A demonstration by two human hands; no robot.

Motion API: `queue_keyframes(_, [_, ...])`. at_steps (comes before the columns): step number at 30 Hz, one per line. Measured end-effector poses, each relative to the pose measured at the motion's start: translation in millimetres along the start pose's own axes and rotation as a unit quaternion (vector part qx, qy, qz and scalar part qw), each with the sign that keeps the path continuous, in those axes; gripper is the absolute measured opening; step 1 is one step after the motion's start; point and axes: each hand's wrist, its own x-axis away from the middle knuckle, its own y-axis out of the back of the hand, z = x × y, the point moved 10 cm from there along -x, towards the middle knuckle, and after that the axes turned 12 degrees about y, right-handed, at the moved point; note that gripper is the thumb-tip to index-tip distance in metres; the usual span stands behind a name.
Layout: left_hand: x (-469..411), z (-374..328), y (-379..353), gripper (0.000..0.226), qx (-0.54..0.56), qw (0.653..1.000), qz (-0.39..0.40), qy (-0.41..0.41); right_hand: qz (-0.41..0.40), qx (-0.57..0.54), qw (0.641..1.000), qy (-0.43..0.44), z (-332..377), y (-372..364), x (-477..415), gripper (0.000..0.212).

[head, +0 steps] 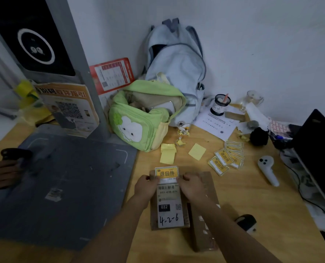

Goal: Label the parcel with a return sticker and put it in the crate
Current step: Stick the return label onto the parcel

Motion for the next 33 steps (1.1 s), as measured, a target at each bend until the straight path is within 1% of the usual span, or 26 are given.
queue_keyframes(2, [6.3, -13.4, 5.9, 0.047, 0.017, 1.000, -0.001, -0.009, -0.002, -0.006, 1.000, 0.025, 14.9, 9.0, -1.3, 0.022])
queue_keyframes(3, [10.2, -21.3, 7.3, 0.043, 0.031, 0.999, 0.004, -0.014, -0.010, -0.013, 0.999, 0.036, 22.7, 15.6, -1.5, 0.021])
queue_keyframes(6, [27.0, -51.1, 9.7, 0.012, 0.064, 0.996, 0.024, -0.049, -0.052, -0.052, 0.996, 0.042, 38.2, 39.0, -4.8, 0.017])
queue_keyframes(7, [32.4, -61.8, 9.9, 0.009, 0.074, 0.995, 0.028, -0.062, -0.065, -0.064, 0.995, 0.039, 43.2, 47.4, -5.8, 0.021])
queue_keyframes(9, [44.8, -81.7, 11.0, 0.010, 0.093, 0.992, 0.034, -0.084, -0.088, -0.080, 0.993, 0.028, 50.2, 62.8, -9.4, 0.028])
queue_keyframes(11, [56.7, -101.1, 11.6, 0.016, 0.106, 0.989, 0.036, -0.100, -0.105, -0.102, 0.989, 0.032, 62.1, 78.5, -10.6, 0.033])
queue_keyframes(15, [86.6, -141.3, 9.0, 0.013, 0.133, 0.980, 0.039, -0.144, -0.119, -0.136, 0.982, 0.047, 88.7, 111.7, -10.5, 0.037])
queue_keyframes(17, [104.2, -161.9, 7.9, 0.012, 0.136, 0.975, 0.037, -0.172, -0.125, -0.148, 0.979, 0.056, 104.9, 129.4, -7.1, 0.035])
queue_keyframes(21, [139.2, -202.0, 9.9, 0.015, 0.160, 0.963, 0.039, -0.213, -0.134, -0.164, 0.972, 0.100, 143.1, 162.7, 0.3, 0.029])
queue_keyframes(25, [175.7, -238.7, 11.5, 0.015, 0.160, 0.954, 0.043, -0.249, -0.147, -0.177, 0.964, 0.129, 175.0, 192.6, 8.7, 0.031])
queue_keyframes(27, [196.4, -257.5, 8.1, 0.016, 0.156, 0.948, 0.045, -0.275, -0.168, -0.178, 0.958, 0.148, 189.5, 214.8, 15.7, 0.027])
queue_keyframes(31, [233.0, -291.1, -5.2, 0.016, 0.152, 0.934, 0.059, -0.319, -0.219, -0.156, 0.947, 0.179, 214.2, 264.0, 33.5, 0.033])
queue_keyframes(33, [248.9, -303.5, -16.7, 0.015, 0.141, 0.929, 0.070, -0.336, -0.244, -0.144, 0.940, 0.188, 223.1, 286.5, 45.3, 0.032])
